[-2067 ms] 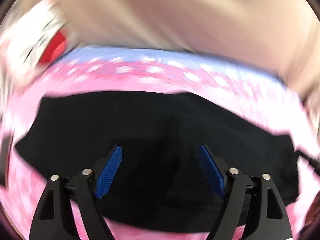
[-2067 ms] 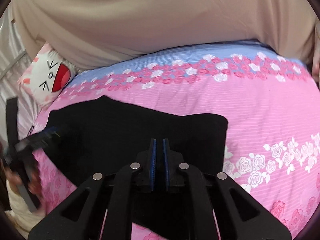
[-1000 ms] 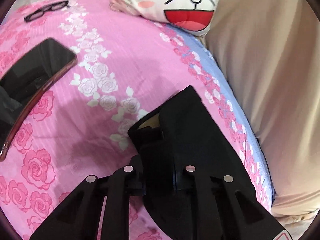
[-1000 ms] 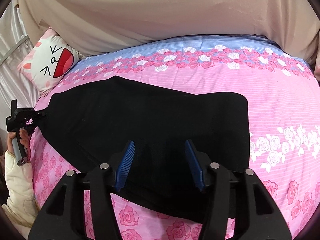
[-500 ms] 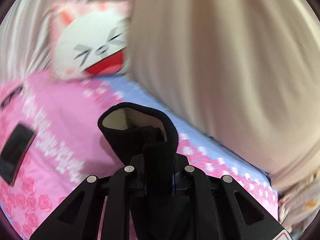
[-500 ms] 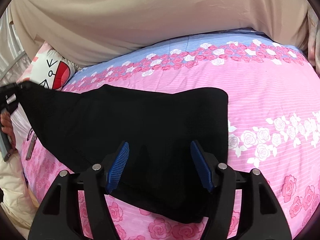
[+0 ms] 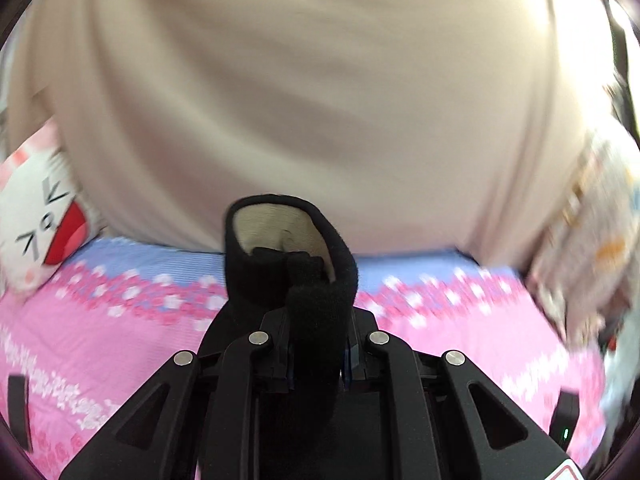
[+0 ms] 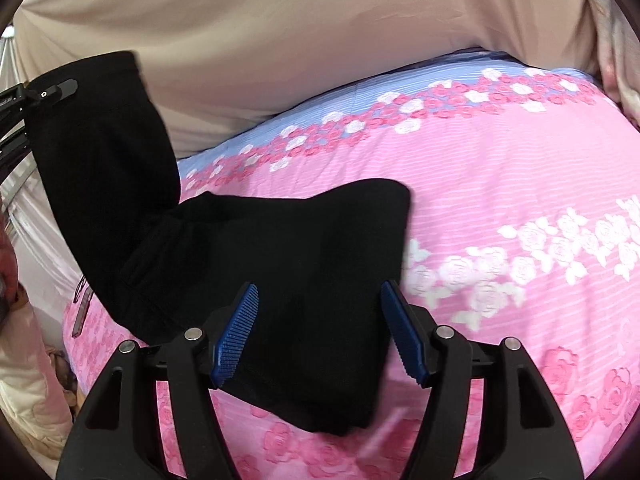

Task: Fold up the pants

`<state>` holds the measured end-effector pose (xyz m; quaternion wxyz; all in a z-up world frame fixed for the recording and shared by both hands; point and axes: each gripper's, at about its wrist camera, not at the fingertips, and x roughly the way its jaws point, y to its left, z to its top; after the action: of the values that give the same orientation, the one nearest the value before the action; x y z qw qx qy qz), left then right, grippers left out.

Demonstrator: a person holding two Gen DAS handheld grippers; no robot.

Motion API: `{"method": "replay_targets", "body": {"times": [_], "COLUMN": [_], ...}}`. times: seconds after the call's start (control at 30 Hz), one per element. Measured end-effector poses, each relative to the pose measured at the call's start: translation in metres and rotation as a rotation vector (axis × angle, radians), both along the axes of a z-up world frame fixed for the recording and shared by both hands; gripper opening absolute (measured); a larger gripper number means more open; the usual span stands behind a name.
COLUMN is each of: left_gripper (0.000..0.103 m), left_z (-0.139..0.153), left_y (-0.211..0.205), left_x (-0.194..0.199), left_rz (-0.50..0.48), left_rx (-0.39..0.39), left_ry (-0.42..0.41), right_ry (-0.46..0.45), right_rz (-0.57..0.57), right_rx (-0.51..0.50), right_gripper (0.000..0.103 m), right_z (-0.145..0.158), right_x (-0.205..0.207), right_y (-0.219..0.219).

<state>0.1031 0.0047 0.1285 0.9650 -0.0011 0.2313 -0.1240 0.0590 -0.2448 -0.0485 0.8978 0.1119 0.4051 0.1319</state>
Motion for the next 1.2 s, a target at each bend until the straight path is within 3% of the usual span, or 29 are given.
{"method": "replay_targets", "body": {"times": [0.2, 0.43, 0.6, 0.7, 0.83, 1.03, 1.1, 1.13, 1.2], "left_gripper": [0.012, 0.012, 0.013, 0.013, 0.013, 0.013, 0.013, 0.013, 0.013], "left_z": [-0.049, -0.113, -0.129, -0.115, -0.091, -0.077, -0.077, -0.078, -0.082], "left_y": [-0.082, -0.136, -0.139, -0.123, -0.098, -0.083, -0.084, -0.086, -0.091], "left_x": [-0.022, -0.039, -0.035, -0.031, -0.029, -0.028, -0.027, -0.028, -0.03], "left_rz": [-0.152, -0.273, -0.265, -0.236, -0.188, -0.156, -0.163, -0.169, -0.184], "left_rx": [0.184, 0.289, 0.26, 0.204, 0.148, 0.122, 0.123, 0.128, 0.145], "left_ry": [0.051, 0.161, 0.214, 0.206, 0.183, 0.172, 0.181, 0.185, 0.19], "right_ry": [0.009, 0.017, 0.016, 0.01, -0.04, -0.197, -0.177, -0.159, -0.145], "right_rz": [-0.069, -0.128, -0.115, 0.01, 0.131, 0.302, 0.358, 0.359, 0.338], "right_rx": [0.032, 0.077, 0.097, 0.097, -0.096, -0.537, -0.626, -0.652, -0.693], "right_gripper": [0.062, 0.062, 0.063, 0.063, 0.063, 0.061, 0.047, 0.046, 0.016], "right_z": [-0.006, -0.012, -0.011, -0.006, 0.001, 0.0, -0.012, -0.017, -0.023], "right_x": [-0.009, -0.017, -0.026, -0.038, -0.05, -0.077, -0.074, -0.07, -0.063], "right_y": [-0.039, -0.074, -0.081, -0.061, -0.02, 0.048, 0.062, 0.065, 0.065]}}
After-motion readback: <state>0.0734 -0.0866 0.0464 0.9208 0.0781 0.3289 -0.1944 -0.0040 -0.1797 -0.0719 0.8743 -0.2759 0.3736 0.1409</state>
